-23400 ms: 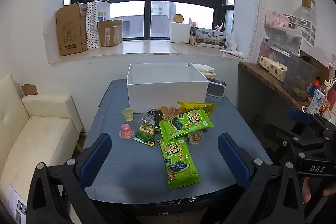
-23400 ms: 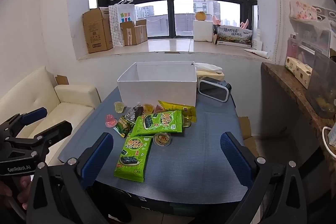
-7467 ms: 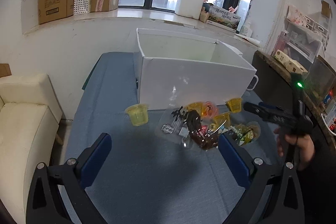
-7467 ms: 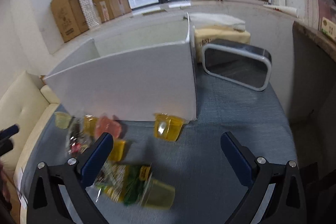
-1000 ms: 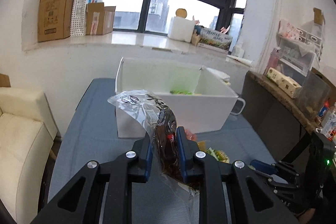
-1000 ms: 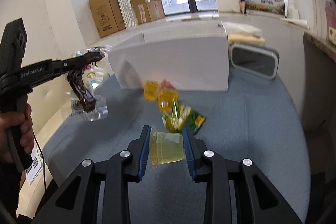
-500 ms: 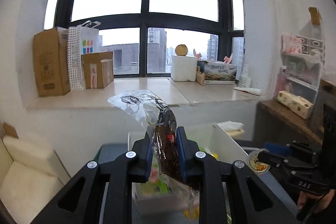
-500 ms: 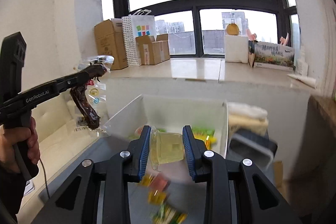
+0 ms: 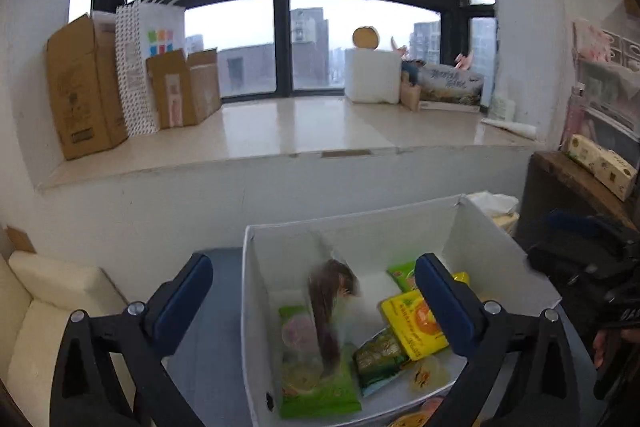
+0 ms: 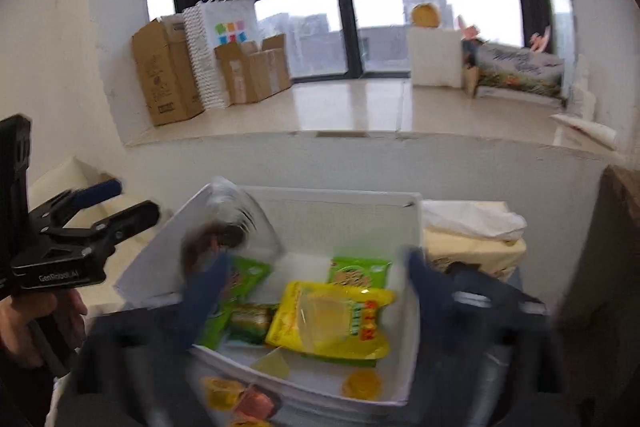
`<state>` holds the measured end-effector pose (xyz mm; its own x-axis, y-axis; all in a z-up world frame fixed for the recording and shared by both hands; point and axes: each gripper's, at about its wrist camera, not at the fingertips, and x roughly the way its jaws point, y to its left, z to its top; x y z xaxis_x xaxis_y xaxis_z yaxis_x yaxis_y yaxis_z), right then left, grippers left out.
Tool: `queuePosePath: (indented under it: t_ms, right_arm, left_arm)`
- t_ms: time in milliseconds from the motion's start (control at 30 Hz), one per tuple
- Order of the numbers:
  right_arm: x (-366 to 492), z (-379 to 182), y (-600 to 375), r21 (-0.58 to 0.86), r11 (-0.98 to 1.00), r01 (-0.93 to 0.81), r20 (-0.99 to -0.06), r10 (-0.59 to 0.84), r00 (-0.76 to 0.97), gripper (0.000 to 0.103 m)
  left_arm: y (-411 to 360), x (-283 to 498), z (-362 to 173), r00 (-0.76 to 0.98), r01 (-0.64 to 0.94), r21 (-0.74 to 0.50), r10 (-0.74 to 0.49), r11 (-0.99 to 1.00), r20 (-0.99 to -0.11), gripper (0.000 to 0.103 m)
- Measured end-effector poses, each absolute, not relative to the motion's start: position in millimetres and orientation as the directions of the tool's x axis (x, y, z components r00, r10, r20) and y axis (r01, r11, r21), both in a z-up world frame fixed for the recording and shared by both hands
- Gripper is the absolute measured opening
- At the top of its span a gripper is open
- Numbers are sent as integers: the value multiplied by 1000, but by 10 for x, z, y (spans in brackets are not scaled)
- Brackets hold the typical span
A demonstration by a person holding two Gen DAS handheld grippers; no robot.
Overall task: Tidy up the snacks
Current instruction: 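Carry the candy bag and jelly cup over the white box and release both, then move both tools back toward the jelly cups and green bag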
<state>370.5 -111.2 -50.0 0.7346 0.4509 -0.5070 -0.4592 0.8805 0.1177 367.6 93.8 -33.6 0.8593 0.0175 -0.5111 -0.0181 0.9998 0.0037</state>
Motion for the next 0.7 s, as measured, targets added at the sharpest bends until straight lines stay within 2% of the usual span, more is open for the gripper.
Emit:
queuePosePath:
  t_ms: [133,467,700]
  right_arm:
    - [3686,-487,-1174,103,894,-437,-511,425,747,103]
    - [3401,-377,-1167,74,879,-470,-491,443,750,103]
    - [2891,-499,-1298,47,872,-488,-500,444,744,103]
  left_arm:
    - [932,3623,-332,861,-21,10,23,1000,-508,103]
    - [843,3322,-221,867,4,9,1,1000,-499,103]
    - [762,2762,-371,857,46,-20,-50,999,-513,103]
